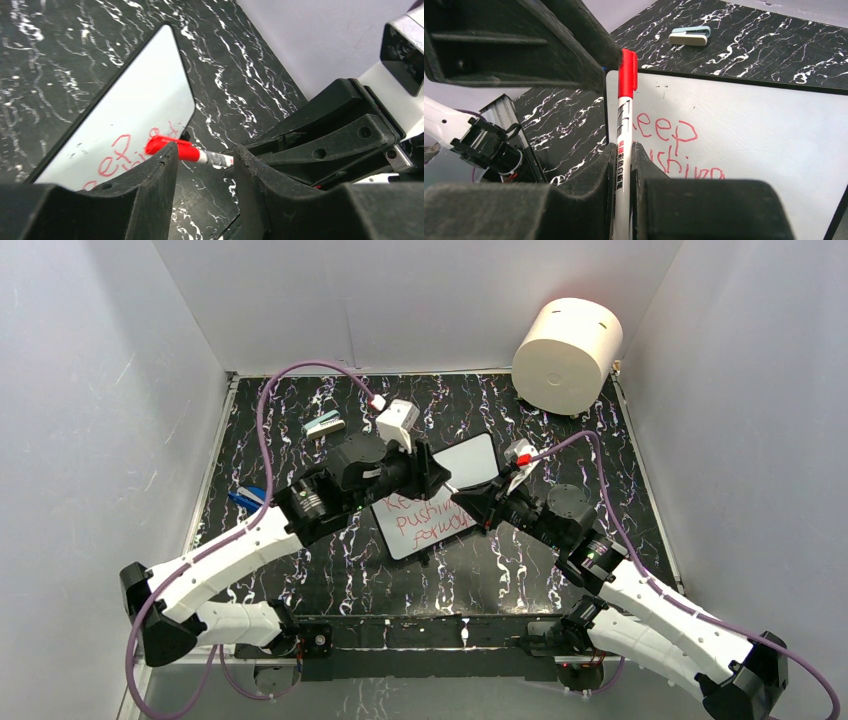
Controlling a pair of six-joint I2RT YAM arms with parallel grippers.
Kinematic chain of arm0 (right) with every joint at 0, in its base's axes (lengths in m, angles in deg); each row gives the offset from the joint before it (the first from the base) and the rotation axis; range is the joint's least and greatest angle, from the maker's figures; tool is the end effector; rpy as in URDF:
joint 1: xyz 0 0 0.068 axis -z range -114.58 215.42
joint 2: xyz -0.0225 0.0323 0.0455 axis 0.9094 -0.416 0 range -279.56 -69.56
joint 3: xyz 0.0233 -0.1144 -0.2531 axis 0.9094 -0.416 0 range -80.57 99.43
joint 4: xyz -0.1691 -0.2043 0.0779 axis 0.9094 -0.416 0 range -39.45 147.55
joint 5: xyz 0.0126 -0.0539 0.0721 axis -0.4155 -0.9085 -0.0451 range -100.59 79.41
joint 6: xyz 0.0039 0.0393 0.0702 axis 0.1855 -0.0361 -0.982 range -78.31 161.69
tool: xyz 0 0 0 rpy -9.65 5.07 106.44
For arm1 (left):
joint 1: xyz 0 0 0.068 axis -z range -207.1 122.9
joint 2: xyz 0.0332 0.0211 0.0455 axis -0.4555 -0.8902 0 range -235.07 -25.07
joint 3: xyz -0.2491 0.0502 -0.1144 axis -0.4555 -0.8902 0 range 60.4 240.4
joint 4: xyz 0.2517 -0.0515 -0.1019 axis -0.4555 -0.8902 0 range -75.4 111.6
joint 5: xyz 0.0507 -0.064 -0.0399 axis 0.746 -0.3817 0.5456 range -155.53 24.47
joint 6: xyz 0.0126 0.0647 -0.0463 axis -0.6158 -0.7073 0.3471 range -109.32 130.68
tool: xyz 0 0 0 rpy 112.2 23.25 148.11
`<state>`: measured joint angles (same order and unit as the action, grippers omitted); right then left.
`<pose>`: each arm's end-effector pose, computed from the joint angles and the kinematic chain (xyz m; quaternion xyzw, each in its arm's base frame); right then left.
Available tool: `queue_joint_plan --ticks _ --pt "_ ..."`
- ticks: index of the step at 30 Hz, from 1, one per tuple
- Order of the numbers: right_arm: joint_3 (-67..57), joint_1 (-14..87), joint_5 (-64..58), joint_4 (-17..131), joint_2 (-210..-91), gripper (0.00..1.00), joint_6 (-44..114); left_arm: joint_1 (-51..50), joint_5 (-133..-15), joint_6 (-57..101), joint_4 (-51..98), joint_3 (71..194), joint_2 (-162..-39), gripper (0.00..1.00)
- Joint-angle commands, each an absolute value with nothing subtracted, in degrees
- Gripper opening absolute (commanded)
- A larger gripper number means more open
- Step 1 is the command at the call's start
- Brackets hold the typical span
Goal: Write a sentence on the whiteboard
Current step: Close the pen cap.
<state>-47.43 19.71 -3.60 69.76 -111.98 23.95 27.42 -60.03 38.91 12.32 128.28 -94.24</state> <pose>0.1550 0.1711 0.3202 -0.2090 0.6565 0.4162 0.5935 0.1952 -0.2623 0.3937 0.1449 0.7552 -0.3941 0.5033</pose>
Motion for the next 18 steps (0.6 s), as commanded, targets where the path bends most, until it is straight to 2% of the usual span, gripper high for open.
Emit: queue_joint_plan --ticks 1,5,18 --pt "-45.28 19.85 -4.81 73.76 -111.66 0.0 24.81 27.48 -51.1 34.78 7.73 131.54 -90.33 0.44" --pt "-45.87 19.89 -4.85 73.56 -110.94 0.0 24.48 27.39 -48.13 31.76 6.3 133.67 -91.08 0.46" --pt "-46.49 19.78 -3.9 74.8 -110.45 0.0 23.91 26.87 -51.7 32.13 7.89 133.66 -95.93 0.45"
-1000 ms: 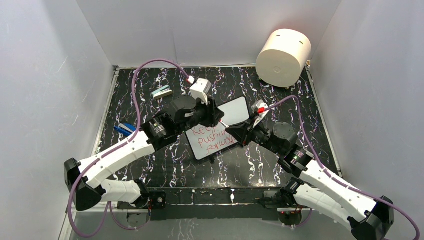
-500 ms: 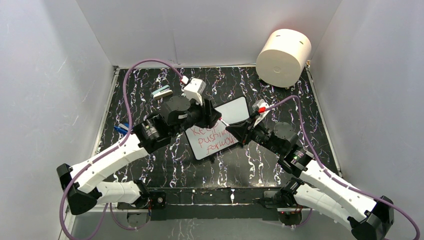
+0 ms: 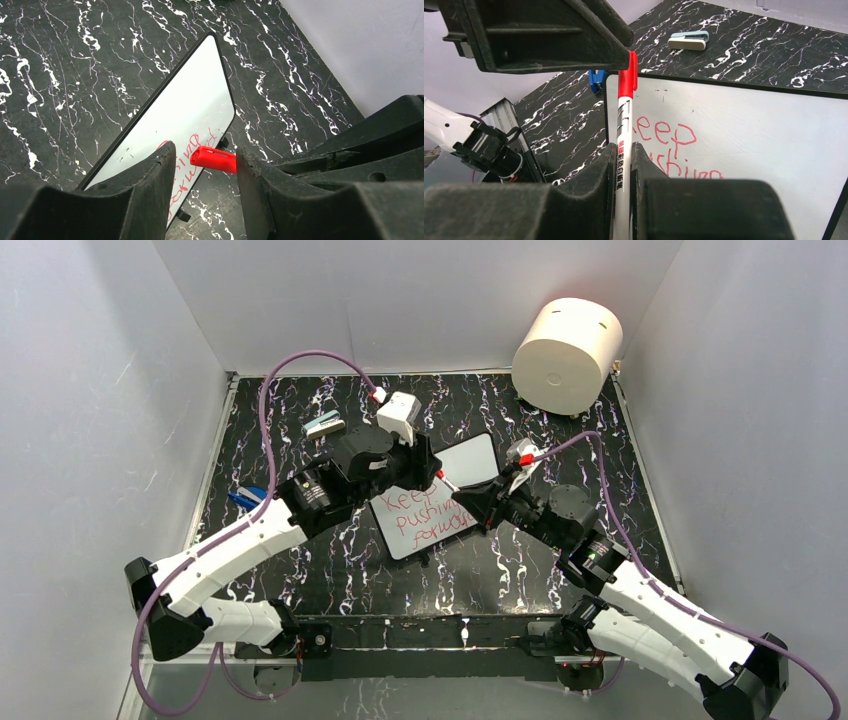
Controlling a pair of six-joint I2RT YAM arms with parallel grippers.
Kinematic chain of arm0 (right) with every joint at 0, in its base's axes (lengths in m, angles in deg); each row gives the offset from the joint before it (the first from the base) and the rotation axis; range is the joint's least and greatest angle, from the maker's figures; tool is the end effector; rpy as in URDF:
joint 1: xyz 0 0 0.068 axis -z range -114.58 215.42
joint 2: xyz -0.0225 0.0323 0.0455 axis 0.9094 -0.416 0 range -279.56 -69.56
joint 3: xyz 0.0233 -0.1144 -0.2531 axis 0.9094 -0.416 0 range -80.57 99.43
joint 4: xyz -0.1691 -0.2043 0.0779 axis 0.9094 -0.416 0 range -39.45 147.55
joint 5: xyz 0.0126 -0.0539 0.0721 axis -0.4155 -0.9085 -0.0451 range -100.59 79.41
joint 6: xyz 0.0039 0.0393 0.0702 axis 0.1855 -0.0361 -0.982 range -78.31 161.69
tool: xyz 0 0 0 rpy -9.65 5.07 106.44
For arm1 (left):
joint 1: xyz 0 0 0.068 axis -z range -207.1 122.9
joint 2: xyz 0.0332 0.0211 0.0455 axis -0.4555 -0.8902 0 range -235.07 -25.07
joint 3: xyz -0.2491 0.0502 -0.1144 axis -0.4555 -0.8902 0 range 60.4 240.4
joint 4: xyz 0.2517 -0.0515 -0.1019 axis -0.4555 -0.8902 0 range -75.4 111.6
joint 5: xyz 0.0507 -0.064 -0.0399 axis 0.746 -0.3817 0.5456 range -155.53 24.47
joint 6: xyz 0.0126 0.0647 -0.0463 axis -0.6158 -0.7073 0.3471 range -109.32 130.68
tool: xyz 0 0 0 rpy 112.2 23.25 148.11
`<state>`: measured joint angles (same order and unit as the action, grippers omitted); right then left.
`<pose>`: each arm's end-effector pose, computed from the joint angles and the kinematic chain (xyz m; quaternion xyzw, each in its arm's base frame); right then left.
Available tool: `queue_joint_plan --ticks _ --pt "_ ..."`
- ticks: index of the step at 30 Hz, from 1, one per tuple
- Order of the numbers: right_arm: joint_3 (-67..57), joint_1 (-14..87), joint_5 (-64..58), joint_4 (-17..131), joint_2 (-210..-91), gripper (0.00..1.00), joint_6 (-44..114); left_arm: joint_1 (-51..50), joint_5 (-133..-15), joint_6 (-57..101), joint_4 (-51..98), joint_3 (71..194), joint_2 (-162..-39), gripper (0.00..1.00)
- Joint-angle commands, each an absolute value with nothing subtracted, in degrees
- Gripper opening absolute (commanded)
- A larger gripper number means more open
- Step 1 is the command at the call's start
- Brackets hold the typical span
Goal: Write a sentence on the whiteboard
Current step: Close the pen cap.
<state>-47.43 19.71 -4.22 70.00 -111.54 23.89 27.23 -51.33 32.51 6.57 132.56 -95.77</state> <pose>0.1545 0.1695 0.3224 -0.2041 0.6535 0.4154 0.5990 0.2049 -0.2560 0.4018 0.1448 0.7699 -0.3021 0.5431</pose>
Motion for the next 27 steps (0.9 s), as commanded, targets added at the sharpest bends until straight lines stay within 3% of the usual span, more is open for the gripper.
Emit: queue_joint_plan --ticks 1,19,27 --pt "-46.47 19.84 -3.95 74.78 -110.39 0.0 23.91 26.87 -52.27 32.17 7.77 133.91 -96.36 0.45" --pt "-45.73 19.75 -4.43 75.52 -112.09 0.0 23.94 26.87 -65.03 36.52 8.32 132.64 -97.8 0.36" --pt "-46.31 19.79 -4.0 74.69 -111.93 0.0 23.7 26.78 -54.25 34.25 6.97 133.64 -94.29 0.49"
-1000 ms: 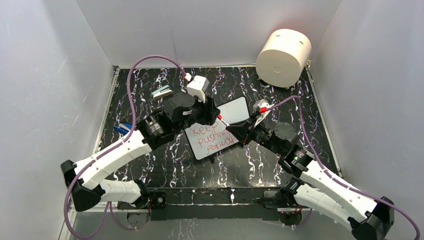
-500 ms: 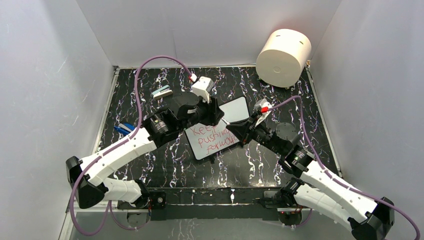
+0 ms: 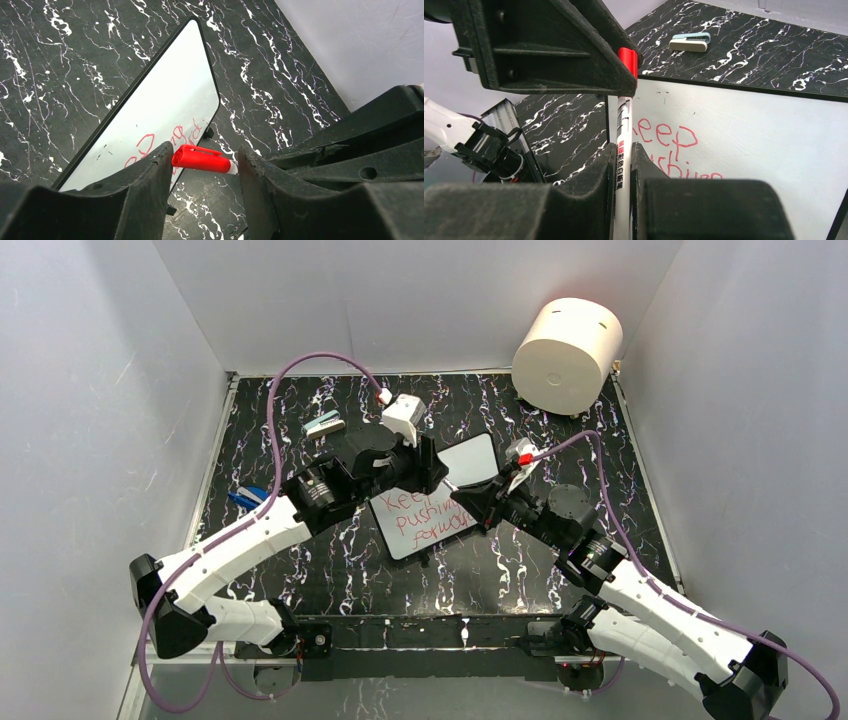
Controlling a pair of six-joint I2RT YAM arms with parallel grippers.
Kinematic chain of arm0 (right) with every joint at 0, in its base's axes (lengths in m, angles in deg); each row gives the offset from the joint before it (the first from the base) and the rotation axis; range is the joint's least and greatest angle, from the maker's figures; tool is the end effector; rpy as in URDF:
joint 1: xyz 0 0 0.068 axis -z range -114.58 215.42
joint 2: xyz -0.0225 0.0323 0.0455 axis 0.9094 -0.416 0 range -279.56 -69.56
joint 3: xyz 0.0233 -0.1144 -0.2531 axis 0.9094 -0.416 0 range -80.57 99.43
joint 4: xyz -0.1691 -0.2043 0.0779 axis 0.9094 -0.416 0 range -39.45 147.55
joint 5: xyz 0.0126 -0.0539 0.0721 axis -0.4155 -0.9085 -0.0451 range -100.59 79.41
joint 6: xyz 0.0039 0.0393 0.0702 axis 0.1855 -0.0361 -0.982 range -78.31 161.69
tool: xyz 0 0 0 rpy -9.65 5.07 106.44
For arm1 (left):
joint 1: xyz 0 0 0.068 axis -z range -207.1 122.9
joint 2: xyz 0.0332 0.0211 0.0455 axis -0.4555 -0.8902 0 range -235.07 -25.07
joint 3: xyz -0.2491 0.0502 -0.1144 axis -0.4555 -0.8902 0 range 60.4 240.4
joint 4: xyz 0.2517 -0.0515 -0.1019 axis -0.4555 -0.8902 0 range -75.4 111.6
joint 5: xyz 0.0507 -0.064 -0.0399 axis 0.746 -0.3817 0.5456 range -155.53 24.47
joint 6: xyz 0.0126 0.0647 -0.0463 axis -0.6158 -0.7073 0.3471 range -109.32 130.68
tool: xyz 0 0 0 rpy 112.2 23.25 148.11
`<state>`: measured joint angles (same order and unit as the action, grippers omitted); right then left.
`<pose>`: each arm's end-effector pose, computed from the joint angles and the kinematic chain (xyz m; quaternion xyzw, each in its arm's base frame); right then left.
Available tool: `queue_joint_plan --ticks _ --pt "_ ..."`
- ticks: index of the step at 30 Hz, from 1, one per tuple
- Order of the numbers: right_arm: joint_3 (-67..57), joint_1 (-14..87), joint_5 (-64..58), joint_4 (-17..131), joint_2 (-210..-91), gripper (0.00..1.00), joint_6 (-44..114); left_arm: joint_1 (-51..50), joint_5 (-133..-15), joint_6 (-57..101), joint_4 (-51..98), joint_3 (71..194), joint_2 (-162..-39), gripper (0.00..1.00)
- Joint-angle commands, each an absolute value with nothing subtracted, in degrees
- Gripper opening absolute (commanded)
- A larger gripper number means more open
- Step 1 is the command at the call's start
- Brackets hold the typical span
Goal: Write a sentence on the whiteboard
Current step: Close the pen cap, then place the whiteboard marker at the center of the board.
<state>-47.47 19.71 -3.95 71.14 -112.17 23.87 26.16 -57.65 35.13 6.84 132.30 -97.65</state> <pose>0.1557 0.1712 0.3226 -0.2050 0.6501 0.4181 0.6004 0.2101 -0.2655 0.3900 0.1572 0.7792 -0.3365 0.5049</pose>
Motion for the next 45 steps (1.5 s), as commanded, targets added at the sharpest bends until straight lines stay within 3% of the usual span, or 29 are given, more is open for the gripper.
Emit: queue_joint_plan --ticks 1,16,33,45 --pt "-46.42 19.79 -4.0 74.68 -111.85 0.0 23.61 26.78 -53.86 33.93 7.08 133.76 -94.21 0.49" --pt "-46.09 19.82 -3.88 74.54 -111.96 0.0 23.62 26.7 -58.32 31.86 4.68 135.88 -98.06 0.43" --pt "-44.56 19.83 -5.31 76.09 -113.11 0.0 23.76 26.8 -72.18 38.65 5.09 133.68 -99.58 0.37" --pt "-43.4 19.84 -16.98 68.3 -110.87 0.0 28.26 21.44 -63.5 36.09 3.56 133.79 -93.72 0.59"
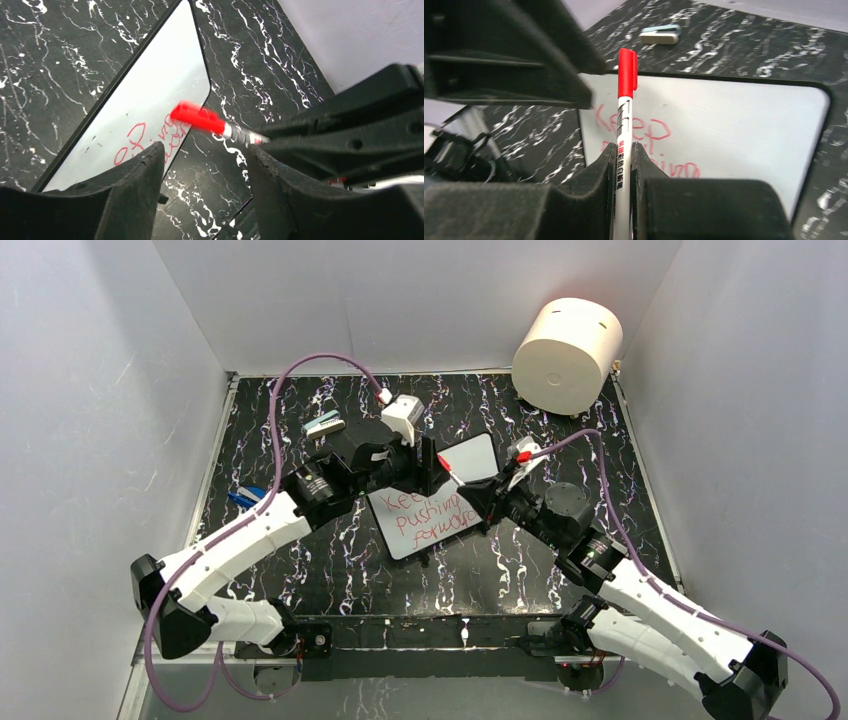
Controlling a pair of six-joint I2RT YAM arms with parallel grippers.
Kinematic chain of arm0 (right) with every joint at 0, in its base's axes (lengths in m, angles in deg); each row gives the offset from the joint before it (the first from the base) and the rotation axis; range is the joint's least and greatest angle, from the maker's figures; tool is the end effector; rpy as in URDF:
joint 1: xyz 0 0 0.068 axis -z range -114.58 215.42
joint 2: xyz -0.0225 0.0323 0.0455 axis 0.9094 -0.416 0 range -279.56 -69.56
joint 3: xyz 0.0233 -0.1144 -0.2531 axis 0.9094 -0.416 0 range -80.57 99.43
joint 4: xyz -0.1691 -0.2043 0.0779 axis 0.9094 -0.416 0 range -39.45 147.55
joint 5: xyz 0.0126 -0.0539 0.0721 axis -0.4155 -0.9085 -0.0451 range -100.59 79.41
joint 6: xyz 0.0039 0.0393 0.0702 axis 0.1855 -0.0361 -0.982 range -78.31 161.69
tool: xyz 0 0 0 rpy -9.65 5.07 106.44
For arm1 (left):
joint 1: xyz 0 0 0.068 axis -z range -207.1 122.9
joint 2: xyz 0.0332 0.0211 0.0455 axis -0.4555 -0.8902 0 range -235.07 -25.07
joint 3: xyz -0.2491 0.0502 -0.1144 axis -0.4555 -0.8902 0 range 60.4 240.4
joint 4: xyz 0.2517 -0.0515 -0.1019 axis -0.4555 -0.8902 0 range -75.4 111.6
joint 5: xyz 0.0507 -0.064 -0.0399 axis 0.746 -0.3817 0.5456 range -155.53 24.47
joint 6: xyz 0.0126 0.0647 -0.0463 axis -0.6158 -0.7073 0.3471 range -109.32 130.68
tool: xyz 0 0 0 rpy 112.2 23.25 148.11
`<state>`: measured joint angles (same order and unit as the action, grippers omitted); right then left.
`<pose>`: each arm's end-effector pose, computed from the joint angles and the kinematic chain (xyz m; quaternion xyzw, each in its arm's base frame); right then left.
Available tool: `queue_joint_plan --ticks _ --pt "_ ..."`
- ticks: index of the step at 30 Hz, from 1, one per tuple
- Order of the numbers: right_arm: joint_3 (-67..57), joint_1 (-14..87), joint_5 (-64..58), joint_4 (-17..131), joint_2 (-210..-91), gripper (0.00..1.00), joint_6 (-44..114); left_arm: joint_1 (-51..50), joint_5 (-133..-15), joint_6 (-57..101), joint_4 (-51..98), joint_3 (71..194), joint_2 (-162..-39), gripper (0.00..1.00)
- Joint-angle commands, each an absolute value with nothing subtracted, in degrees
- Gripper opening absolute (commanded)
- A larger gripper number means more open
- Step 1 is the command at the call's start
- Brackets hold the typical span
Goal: Write a sentence on the whiteboard
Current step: Place the whiteboard marker at the center of the board.
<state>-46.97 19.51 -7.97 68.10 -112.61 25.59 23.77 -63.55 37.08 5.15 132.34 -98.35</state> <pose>0.1601 0.1699 0.3170 -0.1958 0.6723 0.3813 0.6035 0.2172 -0.2631 0.3821 0.1613 0.7916 -0.3569 0.4689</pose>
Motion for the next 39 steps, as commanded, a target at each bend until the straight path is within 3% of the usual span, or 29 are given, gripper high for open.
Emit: queue_joint_plan --ticks 1,16,26,39 --pt "-43.28 19.81 -19.08 67.37 -110.53 0.0 28.68 20.5 -62.32 35.22 3.49 133.79 -93.0 0.62" --pt "-45.27 21.62 -54.07 52.08 -110.9 0.0 26.49 6.01 -41.94 29.13 5.38 115.88 -72.78 0.89" --pt "-55.19 30.31 -55.31 54.3 -115.83 0.0 13.27 5.68 -32.52 24.29 7.59 100.72 -53.62 0.93" --pt "-62.6 35.69 -51.02 56.47 -126.34 0.04 -2.14 5.43 -32.02 24.72 7.47 97.25 -43.11 0.93"
